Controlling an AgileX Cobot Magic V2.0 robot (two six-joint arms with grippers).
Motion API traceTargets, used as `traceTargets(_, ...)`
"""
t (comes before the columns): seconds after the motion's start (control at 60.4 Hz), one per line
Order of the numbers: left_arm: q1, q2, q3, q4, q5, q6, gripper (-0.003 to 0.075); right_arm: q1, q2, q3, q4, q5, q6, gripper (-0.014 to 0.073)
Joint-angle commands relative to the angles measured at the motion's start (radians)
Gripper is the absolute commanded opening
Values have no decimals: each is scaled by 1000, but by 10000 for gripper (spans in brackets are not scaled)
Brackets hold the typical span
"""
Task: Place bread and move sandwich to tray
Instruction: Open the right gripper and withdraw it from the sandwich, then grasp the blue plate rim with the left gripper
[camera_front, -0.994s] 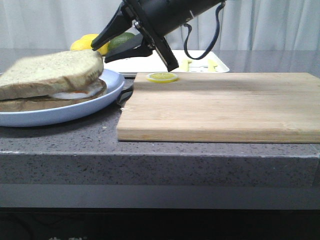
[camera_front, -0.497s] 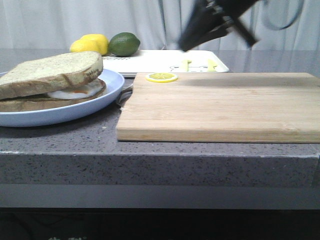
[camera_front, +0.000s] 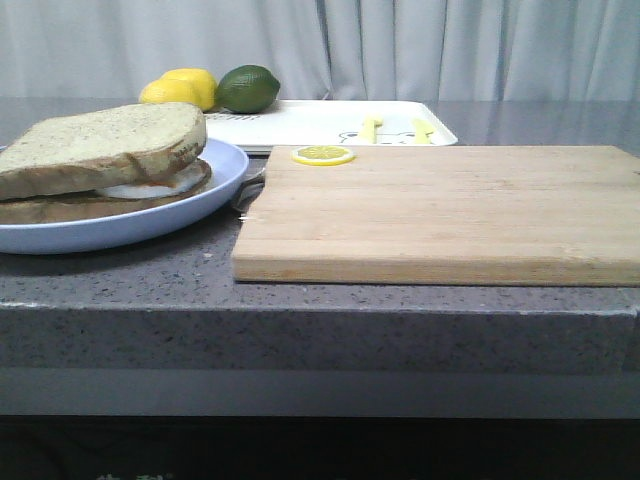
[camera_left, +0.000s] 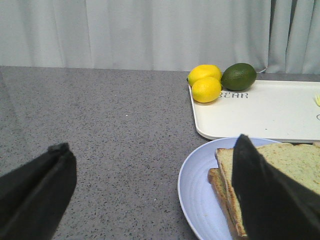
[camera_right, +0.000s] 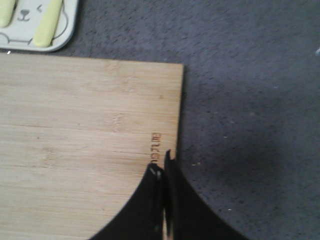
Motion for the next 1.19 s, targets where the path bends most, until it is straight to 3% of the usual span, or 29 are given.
traceTargets(0.0, 1, 9, -36, 1, -78, -7, 620, -13, -157, 96, -29, -177, 4, -58)
traceTargets(0.348, 1, 9, -36, 1, -78, -7, 620, -12, -654, 739, -40, -719, 2, -58)
traceTargets(0.53, 1, 9, -36, 1, -78, -7, 620, -12, -946, 1016, -39, -821, 2, -58)
traceTargets(0.712, 1, 9, -36, 1, -78, -7, 620, -12, -1124, 1101, -39, -849, 2, -58)
traceTargets(0.911, 1, 18, -37, -71, -94, -7, 620, -12, -1142, 1101, -39, -863, 2, -58)
traceTargets(1.044, 1, 120, -113, -75, 11, -3, 620, -12, -1142, 1101, -39, -876, 2, -58)
traceTargets(1.176, 1, 321, -263, -75, 207, -3, 620, -8, -1142, 1101, -39, -881, 2, -58)
